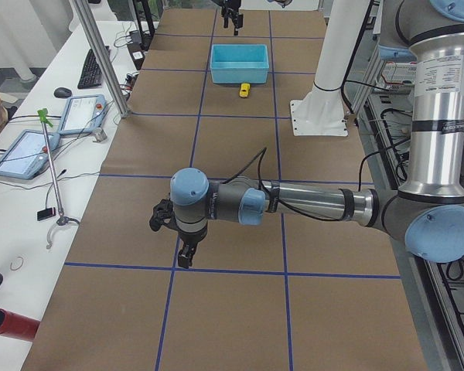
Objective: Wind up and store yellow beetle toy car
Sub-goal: 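Move the right gripper down over the car beside the blue bin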
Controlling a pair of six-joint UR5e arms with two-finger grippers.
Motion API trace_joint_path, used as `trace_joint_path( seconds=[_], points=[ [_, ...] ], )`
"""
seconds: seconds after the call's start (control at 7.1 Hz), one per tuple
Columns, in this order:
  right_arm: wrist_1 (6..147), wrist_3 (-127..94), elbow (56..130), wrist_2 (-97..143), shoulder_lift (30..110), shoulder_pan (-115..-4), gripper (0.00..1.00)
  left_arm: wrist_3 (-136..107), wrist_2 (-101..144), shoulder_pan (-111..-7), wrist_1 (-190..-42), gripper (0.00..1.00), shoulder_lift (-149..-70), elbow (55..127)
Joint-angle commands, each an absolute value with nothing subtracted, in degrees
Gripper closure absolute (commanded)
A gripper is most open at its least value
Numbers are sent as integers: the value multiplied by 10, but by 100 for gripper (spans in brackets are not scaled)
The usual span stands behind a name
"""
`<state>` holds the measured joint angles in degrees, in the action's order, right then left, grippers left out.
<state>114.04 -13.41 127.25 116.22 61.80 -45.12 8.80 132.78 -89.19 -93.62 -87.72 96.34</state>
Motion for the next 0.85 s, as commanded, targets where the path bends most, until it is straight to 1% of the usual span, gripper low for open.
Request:
trace_joint_path(
  seconds=[0.0, 0.14, 0.28, 0.42, 0.56, 0.7],
  points=[
    [1154, 103, 1243, 1055, 592, -361, 0, 90, 1328, -892, -940, 0, -866, 961],
    [1140, 172, 1216, 1036, 595, -325, 0, 89, 1328, -892, -940, 0, -865, 968],
    [1092, 229, 1152, 1022, 583, -307, 0, 89, 1327, -891, -939, 0, -867, 969],
    [1064, 272, 1108, 1022, 575, -298, 0, 88, 1324, -892, -939, 0, -866, 969],
    [1029, 305, 1073, 1023, 575, -294, 0, 88, 1323, -893, -939, 0, -867, 969],
    [1006, 310, 1061, 1022, 576, -287, 0, 88, 1323, -893, -939, 0, -867, 969]
  ],
)
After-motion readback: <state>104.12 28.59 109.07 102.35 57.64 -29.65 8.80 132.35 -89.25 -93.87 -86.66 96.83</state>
